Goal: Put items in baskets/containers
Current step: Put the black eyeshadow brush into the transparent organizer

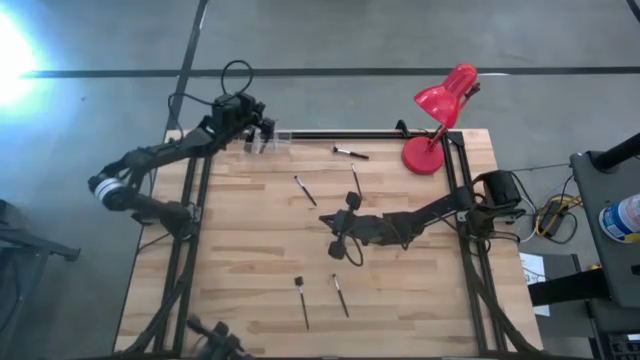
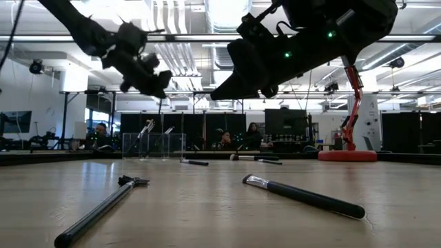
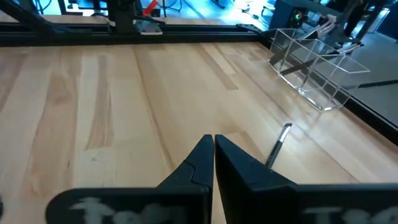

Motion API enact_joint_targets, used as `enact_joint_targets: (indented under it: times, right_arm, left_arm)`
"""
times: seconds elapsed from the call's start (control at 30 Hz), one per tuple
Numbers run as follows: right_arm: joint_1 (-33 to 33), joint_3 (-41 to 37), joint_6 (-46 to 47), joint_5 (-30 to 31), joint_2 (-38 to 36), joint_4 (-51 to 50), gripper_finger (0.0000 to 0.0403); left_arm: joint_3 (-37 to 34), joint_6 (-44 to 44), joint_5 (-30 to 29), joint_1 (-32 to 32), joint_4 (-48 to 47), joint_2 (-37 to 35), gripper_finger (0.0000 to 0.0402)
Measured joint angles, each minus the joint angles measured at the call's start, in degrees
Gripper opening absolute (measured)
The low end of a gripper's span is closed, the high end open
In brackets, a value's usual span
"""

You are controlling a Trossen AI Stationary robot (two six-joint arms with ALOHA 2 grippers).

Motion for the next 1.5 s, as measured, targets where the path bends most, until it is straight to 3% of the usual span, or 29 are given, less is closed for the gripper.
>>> enact_joint_targets:
  times: [0.3, 0.87, 1.17, 1.5]
  right_arm:
    - [0.1, 0.0, 0.0, 0.0, 0.0, 0.0, 0.0008]
    - [0.1, 0.0, 0.0, 0.0, 0.0, 0.1, 0.0008]
    - [0.1, 0.0, 0.0, 0.0, 0.0, 0.1, 0.0008]
    - [0.1, 0.0, -0.3, 0.0, 0.0, -0.1, 0.0008]
  left_arm:
    - [0.0, -0.9, 0.9, 0.2, -0.4, 7.4, 0.0012]
    - [0.0, -1.2, -0.5, 0.5, -8.1, 6.7, 0.0014]
    - [3.3, -1.8, -0.5, 0.5, -16.2, 6.6, 0.0101]
    - [6.7, 1.0, 2.1, -1.6, -23.6, 0.0, 0.0105]
